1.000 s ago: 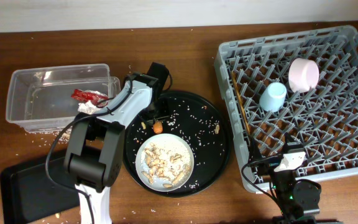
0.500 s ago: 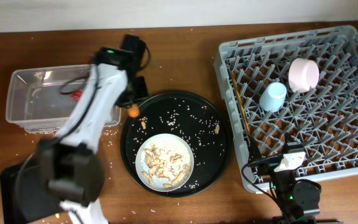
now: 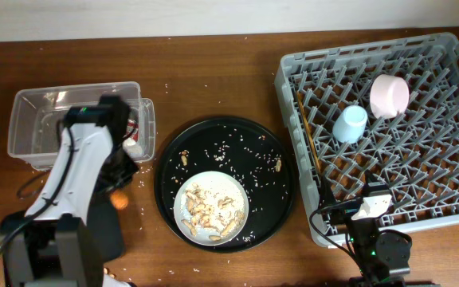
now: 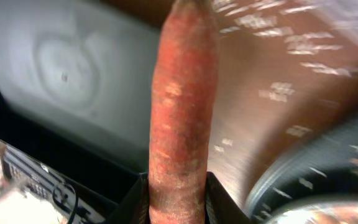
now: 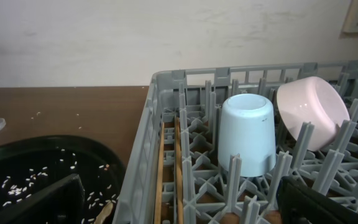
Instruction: Sort waste into correct bins and load items into the dishwasher rack
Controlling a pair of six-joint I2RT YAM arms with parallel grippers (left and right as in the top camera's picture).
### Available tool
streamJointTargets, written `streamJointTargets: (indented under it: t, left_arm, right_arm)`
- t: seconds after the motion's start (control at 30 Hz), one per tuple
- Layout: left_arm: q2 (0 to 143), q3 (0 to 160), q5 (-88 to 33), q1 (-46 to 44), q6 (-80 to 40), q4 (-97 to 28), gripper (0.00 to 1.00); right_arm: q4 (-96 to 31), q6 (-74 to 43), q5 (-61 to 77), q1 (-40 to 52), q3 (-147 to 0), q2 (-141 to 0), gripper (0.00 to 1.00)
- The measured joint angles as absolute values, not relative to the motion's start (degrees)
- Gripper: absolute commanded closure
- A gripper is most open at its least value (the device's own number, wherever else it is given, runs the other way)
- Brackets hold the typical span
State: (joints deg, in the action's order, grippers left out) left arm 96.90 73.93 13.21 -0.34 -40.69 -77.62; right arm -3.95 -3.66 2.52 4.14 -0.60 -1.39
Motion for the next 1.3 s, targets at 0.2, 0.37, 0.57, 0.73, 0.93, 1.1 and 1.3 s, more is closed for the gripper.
streamJointTargets:
  t: [0.2,0.37,0.57,0.73,0.93,1.1,1.3]
  left_arm:
    - [92.49,63.68,12.32,10.59,-41.71,-69.71,0.77]
    - [91.81,55.02,7.51,17.61,-41.95,-61.87,0.34]
    - [89.6,54.24,1.13,20.34,-41.19,-62.96,0.01]
    - [81.45,58.61,-4.69,14.57,-38.02,-60.42,0.09]
    - [79.13,62.76,-7.6,-8.38,-29.61,-47.79,0.23]
    - [84.64,62.83,-6.63,-25.15,-26.11,-44.1,0.27]
    - [97.06,62.92,-5.54,-39.09,-20.8,-43.86,0.43]
  right_arm:
    - [-3.95,-3.7,2.5,4.14,-0.6,-1.39,0.01]
    - [-3.95,-3.66,2.5,4.14,-0.6,-1.39,0.02]
    - [-3.95,-3.66,2.5,4.14,-0.6,-1.39,0.02]
    - [-3.95,-3.68,2.5,4.14,-0.6,-1.39,0.02]
    - [-3.95,-3.68,2.52,4.14,-0.6,-1.39,0.02]
    - [-3.95,-3.64,2.5,4.14,-0.6,-1.39,0.02]
    - [-3.95,-3.66,2.5,4.14,-0.6,-1.39,0.02]
